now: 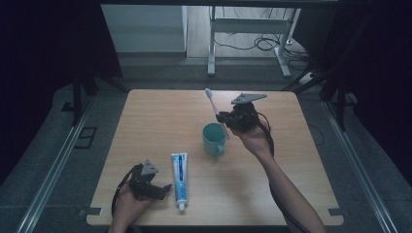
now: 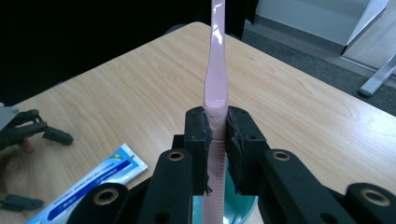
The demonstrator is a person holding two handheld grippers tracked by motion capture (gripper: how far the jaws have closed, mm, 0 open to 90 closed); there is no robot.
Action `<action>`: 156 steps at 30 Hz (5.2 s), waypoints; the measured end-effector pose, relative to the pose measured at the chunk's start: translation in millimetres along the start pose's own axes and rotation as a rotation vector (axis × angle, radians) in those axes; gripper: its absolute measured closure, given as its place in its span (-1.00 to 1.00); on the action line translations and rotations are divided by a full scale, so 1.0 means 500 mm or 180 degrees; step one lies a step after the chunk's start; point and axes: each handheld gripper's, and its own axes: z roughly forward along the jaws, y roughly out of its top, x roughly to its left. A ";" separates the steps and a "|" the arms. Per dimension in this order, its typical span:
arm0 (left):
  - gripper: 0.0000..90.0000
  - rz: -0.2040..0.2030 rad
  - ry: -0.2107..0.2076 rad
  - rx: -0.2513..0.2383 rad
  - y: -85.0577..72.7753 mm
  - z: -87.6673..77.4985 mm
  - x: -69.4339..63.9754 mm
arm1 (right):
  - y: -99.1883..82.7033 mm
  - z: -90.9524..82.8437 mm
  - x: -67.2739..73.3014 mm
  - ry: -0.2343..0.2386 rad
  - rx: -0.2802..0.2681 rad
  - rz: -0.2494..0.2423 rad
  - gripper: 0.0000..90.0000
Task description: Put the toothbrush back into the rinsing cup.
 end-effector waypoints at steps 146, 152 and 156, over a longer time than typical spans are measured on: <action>-1.00 -0.0014 0.0003 -0.0006 0.000 0.000 -0.001 | -0.167 0.002 0.003 0.0141 0.0402 -0.0154 -1.00; -1.00 -0.0029 0.0001 -0.0005 0.000 0.000 -0.002 | -0.183 -0.017 -0.001 0.0115 0.0374 -0.0112 -1.00; -1.00 -0.0030 0.0000 -0.0005 0.000 0.000 -0.002 | -0.195 -0.027 -0.004 0.0082 0.0385 -0.0101 -1.00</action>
